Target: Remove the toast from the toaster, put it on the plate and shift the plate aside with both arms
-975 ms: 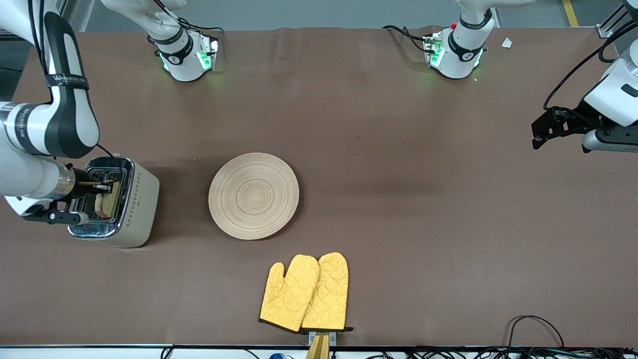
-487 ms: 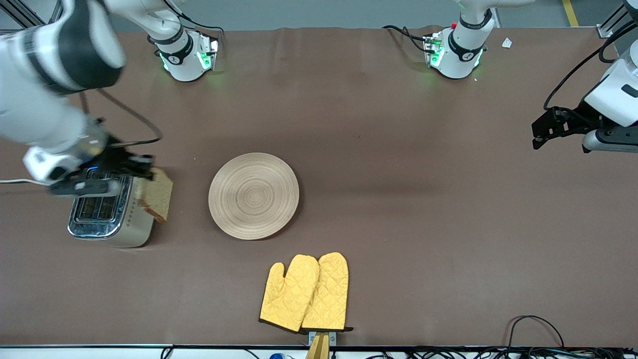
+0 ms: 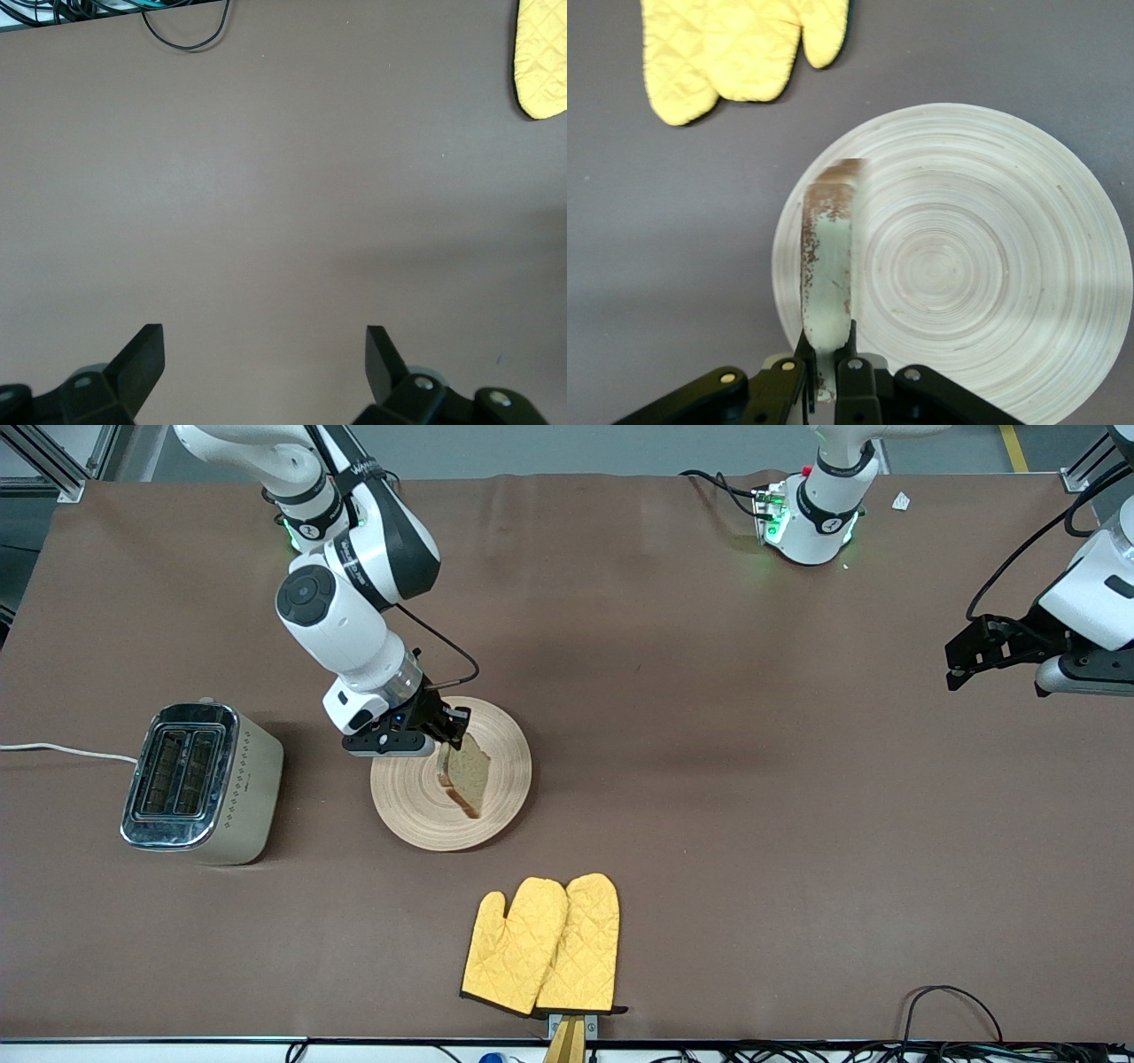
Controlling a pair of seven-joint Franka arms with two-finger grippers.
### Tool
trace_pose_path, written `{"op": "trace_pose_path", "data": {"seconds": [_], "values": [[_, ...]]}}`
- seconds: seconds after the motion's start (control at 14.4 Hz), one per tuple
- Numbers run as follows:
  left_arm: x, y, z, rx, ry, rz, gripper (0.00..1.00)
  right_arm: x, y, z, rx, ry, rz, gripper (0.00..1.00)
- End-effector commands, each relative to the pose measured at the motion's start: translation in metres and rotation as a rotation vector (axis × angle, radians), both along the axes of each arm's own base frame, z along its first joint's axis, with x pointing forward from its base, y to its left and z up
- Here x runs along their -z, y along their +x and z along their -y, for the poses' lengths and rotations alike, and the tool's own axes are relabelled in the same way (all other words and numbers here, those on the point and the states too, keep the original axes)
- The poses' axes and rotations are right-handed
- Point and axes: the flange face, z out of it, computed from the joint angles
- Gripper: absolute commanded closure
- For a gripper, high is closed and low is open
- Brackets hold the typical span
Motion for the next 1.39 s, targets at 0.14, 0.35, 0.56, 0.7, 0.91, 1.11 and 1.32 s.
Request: {"op": "trace_pose_path", "data": {"seconds": [0.14, 0.35, 0.56, 0.7, 0.91, 1.11, 1.32], "values": [[-0.003, 0.000, 0.000, 0.003, -0.009, -0.004, 0.00, 0.049, 0.002, 0.029, -0.014, -0.016, 0.025, 1.00], [-0.003, 0.000, 0.000, 0.003, -0.008, -0.005, 0.00, 0.069, 0.005, 0.038, -0.010, -0.033, 0.003, 1.00], [-0.003, 0.000, 0.000, 0.003, -0.008, -0.005, 0.00, 0.083, 0.021, 0.087, -0.131, -0.074, 0.002, 0.01], [-0.003, 0.000, 0.000, 0.003, -0.008, -0.007, 0.00, 0.091, 0.025, 0.129, -0.211, -0.093, -0.051, 0.00], [-0.003, 0.000, 0.000, 0.004, -0.008, -0.007, 0.00, 0.072, 0.026, 0.176, -0.172, -0.091, -0.133, 0.00], [0.000, 0.001, -0.001, 0.001, -0.008, -0.013, 0.00, 0.007, 0.031, 0.222, -0.194, -0.173, -0.183, 0.00], [0.005, 0.003, 0.001, 0.004, -0.013, -0.021, 0.00, -0.079, 0.032, 0.279, -0.166, -0.249, -0.217, 0.00]]}}
